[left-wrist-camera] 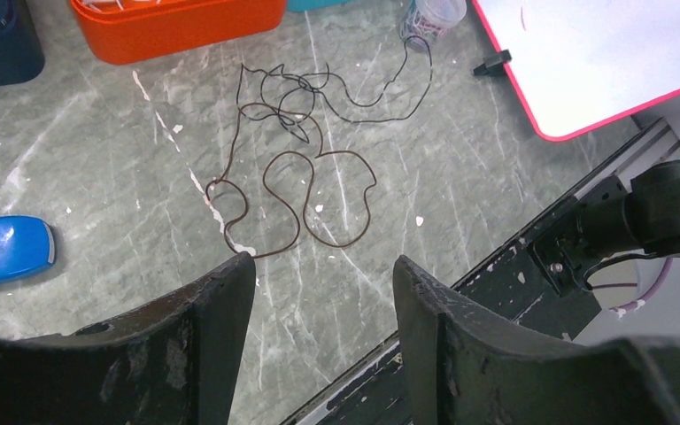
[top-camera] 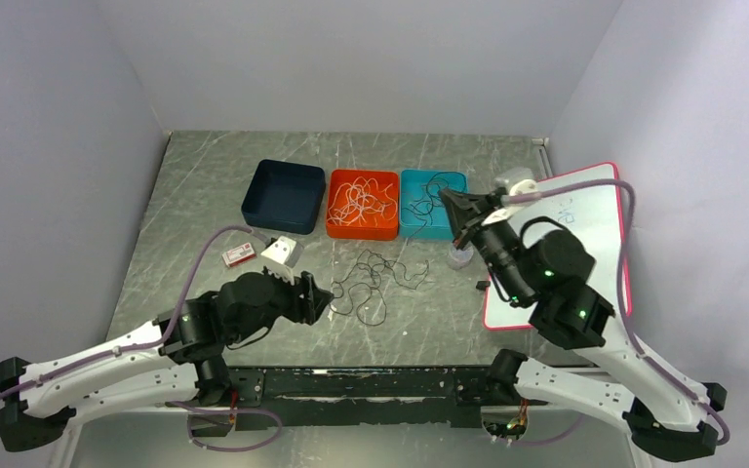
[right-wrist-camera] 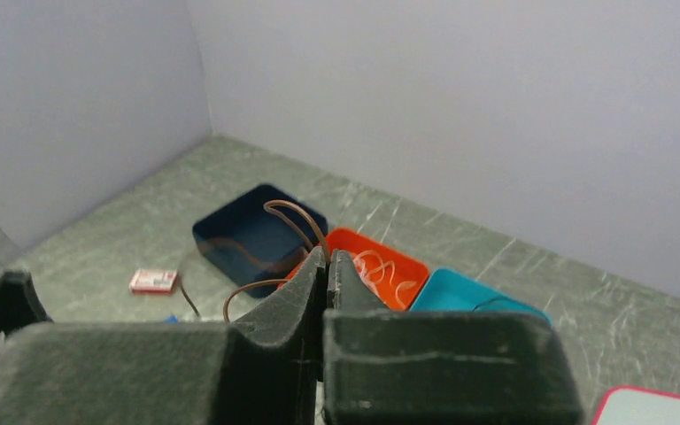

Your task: Untangle the cables

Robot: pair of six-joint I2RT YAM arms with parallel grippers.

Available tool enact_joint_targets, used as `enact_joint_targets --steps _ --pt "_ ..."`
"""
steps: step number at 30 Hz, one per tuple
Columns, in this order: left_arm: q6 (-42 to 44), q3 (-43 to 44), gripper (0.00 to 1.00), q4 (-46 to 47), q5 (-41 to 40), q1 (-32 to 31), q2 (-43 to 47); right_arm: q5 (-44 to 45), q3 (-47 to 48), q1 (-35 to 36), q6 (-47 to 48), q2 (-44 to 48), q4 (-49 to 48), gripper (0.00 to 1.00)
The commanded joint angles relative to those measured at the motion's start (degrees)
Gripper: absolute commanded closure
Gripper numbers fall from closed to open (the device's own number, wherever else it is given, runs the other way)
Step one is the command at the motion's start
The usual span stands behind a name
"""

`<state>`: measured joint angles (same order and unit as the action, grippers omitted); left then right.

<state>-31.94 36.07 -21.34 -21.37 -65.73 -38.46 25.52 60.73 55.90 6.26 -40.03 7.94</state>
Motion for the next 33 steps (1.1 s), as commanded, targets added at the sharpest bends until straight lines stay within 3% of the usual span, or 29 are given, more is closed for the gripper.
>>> enact_joint_targets --steps 1,6,13,21,33 --pt "-0.27 0.21 0.37 -0.43 -2.21 -0.18 2.21 -3.17 1.27 0.01 -3.28 -3.65 6.38 1.00" --pt "-2.42 -0.09 0.37 -2.68 -4.68 -0.18 4.41 -6.50 1.94 0.02 -3.94 -8.74 7.18 1.00" --pt "-4.28 -1.27 0.38 -3.43 -4.64 -0.18 5.67 -2.43 5.30 -1.10 -6.65 -17.48 11.90 1.00" --pt "-6.11 -3.11 0.39 -1.03 -1.67 -0.18 3.40 -13.31 5.33 -18.04 -12.10 -23.50 9.79 1.00" --pt "-7.50 -5.91 0.40 4.64 1.79 -0.18 1.64 -11.15 4.88 -31.49 -12.53 -33.06 1.14 1.00"
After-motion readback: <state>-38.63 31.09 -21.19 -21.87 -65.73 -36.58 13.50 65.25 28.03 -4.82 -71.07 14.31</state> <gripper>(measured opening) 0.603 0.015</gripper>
